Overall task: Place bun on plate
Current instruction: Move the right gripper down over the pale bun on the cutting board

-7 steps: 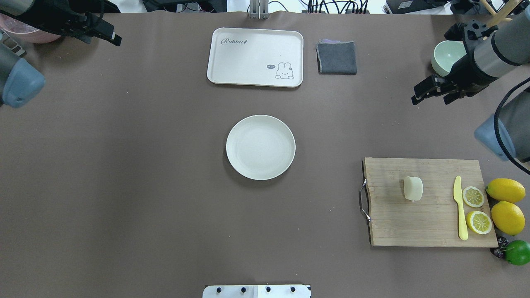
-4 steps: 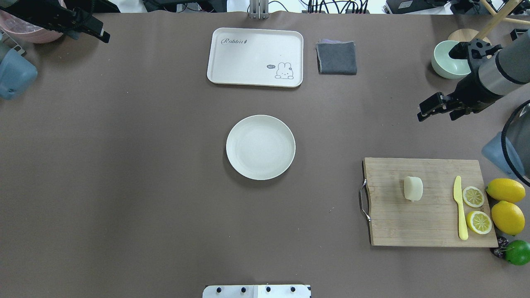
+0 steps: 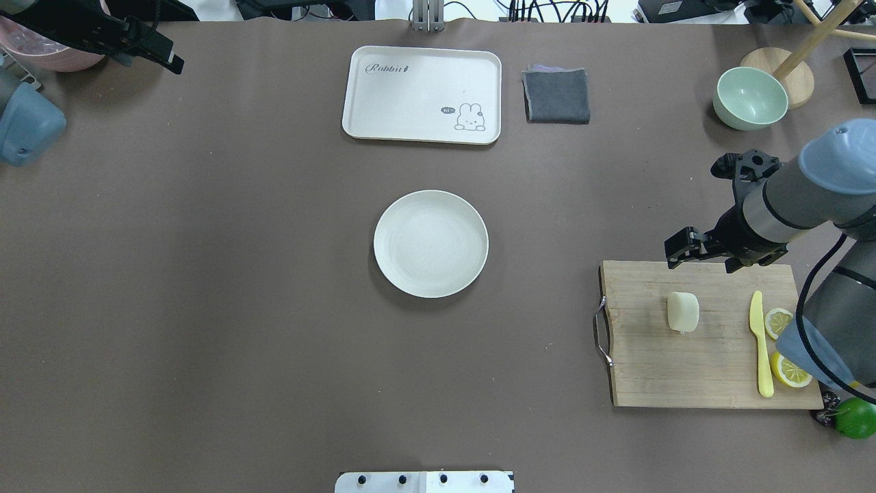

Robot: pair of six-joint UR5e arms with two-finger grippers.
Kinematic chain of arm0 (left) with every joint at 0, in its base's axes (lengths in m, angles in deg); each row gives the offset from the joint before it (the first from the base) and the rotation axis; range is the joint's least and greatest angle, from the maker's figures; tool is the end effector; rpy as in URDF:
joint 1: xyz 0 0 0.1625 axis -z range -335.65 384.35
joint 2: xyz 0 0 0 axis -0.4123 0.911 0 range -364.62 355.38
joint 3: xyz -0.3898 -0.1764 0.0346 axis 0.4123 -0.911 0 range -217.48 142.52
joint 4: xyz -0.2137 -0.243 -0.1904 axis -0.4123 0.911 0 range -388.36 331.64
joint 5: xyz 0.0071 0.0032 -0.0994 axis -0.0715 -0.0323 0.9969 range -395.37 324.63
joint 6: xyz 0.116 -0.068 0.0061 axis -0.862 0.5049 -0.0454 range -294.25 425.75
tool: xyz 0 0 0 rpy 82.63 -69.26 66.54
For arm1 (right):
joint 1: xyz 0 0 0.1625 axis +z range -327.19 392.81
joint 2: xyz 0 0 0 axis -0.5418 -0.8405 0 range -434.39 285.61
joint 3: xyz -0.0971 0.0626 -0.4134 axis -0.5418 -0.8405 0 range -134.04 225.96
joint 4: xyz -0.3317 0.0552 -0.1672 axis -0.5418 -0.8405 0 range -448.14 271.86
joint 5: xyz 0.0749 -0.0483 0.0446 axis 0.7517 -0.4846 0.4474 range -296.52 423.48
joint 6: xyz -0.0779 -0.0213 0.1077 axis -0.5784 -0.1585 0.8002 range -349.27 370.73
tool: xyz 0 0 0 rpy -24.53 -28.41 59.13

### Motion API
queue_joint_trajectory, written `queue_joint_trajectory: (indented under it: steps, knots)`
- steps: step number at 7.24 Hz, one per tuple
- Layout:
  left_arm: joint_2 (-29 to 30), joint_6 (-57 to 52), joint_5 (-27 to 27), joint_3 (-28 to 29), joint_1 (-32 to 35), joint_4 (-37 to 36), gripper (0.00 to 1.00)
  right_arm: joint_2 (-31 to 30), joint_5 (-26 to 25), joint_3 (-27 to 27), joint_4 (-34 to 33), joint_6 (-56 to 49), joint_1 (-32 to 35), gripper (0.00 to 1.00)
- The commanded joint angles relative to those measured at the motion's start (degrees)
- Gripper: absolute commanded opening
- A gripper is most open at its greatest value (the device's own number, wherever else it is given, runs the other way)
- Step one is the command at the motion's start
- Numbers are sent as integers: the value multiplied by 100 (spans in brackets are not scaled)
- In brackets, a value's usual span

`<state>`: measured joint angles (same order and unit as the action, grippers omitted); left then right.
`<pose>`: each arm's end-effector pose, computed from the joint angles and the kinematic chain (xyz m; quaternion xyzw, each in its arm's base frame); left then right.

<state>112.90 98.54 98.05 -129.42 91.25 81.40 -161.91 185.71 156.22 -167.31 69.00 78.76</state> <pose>0.2148 -0.6075 0.3588 0.1842 0.4785 0.0821 0.8546 -0.2952 -0.3937 0.4953 -0.0330 -0.3828 0.0343 0.9226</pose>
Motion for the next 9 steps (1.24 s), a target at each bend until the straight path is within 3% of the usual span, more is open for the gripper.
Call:
queue_joint_trajectory:
  steps: [1,6,7,9]
  knots:
    - [-10,-89,-18,0,-19,2,98,-142,-60,170,7,194,-305,100]
    - [-54,-177,-405,44,-89,11,98,-292,-471,136,16,185,-727,98]
    - [-72,-177,-405,36,-89,11,98,-292,-490,136,16,185,-763,89]
    - [-98,-177,-414,27,-89,11,98,-300,-482,171,7,194,-763,64]
